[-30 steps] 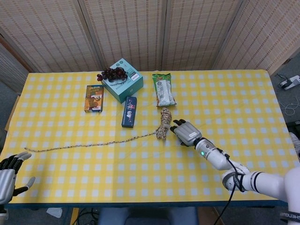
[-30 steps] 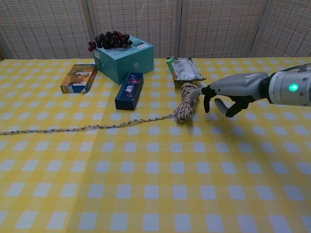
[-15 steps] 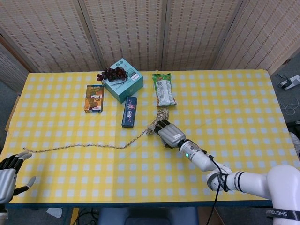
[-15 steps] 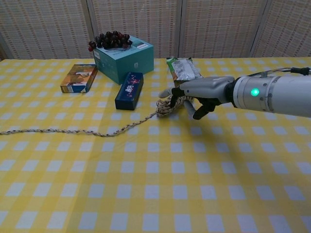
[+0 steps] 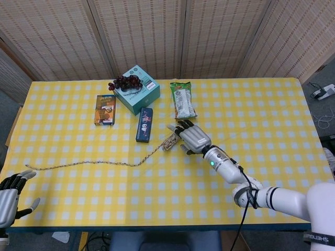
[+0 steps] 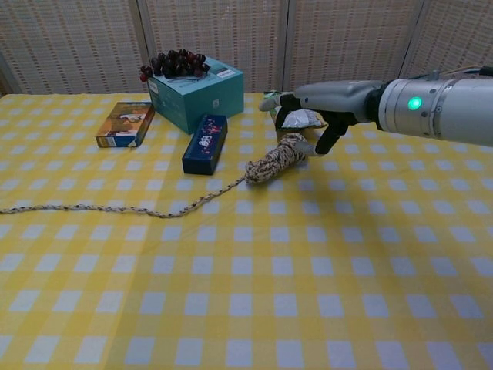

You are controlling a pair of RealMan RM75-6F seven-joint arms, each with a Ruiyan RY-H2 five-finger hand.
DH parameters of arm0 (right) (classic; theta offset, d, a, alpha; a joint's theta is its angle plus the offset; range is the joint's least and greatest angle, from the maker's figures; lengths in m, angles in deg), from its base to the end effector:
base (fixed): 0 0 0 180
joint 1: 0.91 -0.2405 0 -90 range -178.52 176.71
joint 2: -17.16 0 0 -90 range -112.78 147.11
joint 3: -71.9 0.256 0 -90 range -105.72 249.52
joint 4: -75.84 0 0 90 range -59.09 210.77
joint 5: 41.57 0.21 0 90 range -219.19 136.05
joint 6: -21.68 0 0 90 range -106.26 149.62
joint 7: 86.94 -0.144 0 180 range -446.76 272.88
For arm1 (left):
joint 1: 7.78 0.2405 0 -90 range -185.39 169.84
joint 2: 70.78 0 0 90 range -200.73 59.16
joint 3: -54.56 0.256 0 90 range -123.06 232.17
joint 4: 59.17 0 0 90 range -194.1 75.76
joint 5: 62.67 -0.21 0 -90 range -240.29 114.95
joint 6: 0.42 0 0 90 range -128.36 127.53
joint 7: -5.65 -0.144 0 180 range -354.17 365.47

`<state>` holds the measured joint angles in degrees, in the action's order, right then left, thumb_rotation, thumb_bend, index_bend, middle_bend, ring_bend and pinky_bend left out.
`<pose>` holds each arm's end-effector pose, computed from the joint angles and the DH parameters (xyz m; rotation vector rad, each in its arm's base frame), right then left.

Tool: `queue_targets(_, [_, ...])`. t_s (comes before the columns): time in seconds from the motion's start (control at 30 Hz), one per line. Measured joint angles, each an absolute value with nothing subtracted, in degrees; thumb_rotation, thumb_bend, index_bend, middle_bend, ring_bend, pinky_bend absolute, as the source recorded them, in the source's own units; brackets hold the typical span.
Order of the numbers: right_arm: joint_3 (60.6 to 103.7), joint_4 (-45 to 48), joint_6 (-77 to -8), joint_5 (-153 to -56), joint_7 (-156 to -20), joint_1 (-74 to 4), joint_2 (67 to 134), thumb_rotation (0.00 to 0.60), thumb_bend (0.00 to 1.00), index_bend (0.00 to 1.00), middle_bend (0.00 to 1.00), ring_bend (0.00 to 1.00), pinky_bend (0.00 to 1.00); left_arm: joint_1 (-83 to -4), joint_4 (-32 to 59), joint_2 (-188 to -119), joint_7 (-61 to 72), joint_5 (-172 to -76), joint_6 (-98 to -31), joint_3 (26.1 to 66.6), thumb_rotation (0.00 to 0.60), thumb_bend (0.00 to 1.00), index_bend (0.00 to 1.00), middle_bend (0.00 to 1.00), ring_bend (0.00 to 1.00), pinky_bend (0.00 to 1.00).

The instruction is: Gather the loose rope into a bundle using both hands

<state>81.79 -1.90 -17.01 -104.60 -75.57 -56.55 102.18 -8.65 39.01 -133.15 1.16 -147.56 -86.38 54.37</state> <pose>-0.1103 -0.3946 -0.0148 2.1013 -0.9046 0.8271 -0.3097 0.1485 0.1563 -1.3546 -0.9724 -0.8174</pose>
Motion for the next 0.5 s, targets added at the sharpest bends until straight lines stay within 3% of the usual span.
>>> queue_targets(0.13, [81.93,2.53,-14.03,-102.9,-74.29,-58.71,103.56,0.6,0.25,0.0,0.2,0.0,0.0,-8.74,39.39,-133.03,0.91,-147.73,-86.38,54.33,0.6,0.28,0.26,0.19,0.15,0.14])
queue_targets(0.5, [82.08,13.64,-7.72,-97.49,-71.1,-64.73,110.12,0.6,0.25,0.0,0.2,0.0,0.0,-7.94,39.16,-132.64,1.69,-146.89,-86.67,54.6,0.6,0.28,0.26,0.19,0.15,0.14])
